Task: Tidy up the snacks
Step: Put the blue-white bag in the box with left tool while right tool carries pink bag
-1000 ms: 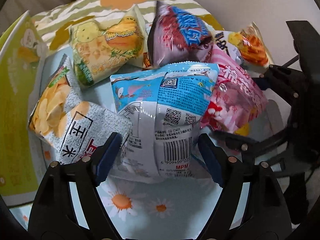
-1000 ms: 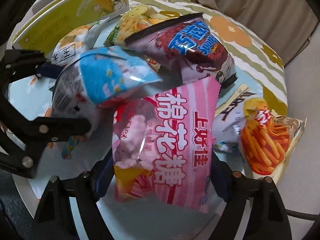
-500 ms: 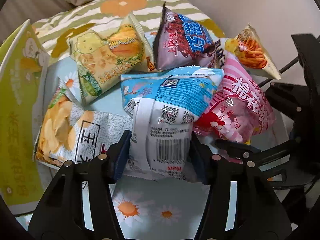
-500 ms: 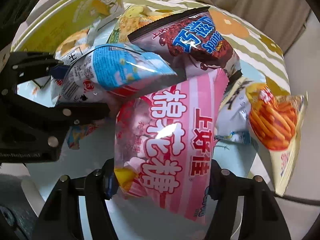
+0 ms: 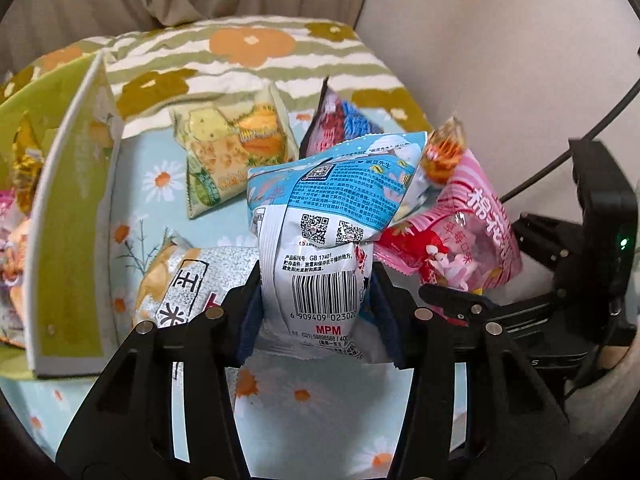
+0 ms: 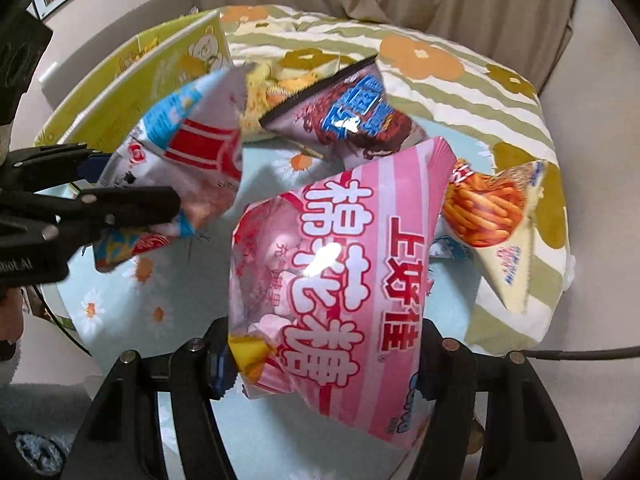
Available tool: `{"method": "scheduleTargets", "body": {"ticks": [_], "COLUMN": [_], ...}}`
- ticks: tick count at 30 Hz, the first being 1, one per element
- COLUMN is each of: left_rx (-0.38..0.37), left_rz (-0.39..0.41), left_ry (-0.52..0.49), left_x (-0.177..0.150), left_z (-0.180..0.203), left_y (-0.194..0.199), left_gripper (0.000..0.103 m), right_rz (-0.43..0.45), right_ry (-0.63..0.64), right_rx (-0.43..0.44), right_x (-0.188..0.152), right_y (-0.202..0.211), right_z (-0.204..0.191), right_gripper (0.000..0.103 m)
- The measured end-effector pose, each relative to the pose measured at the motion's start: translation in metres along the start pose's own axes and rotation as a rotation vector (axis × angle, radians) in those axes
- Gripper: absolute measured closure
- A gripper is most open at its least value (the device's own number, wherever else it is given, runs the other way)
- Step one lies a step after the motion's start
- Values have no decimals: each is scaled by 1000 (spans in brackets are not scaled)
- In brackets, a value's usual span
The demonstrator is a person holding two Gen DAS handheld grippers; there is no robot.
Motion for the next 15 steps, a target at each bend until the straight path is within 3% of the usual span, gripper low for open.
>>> {"method": "scheduleTargets", "body": {"ticks": [15], "left_rx": [-33], "left_rz": [183], "left_ry": [34], "left_x": [23], "left_z": [22], "left_y": [96], "left_gripper": [57], "right_rz": [154], "right_ry": [-14], "right_rx": [-51], "right_x": [20], "right_y": [79], "right_z": [-4], "right_gripper": [41]}}
Point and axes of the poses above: each gripper's, at about its wrist camera, not at the fingertips, and y roughly against the way its jaws point, z to its right, x to its top, the point moved 10 cm from there along -y, roughly the way its jaws point, and after that the axes turned 14 degrees about y, right-handed, at the moved point
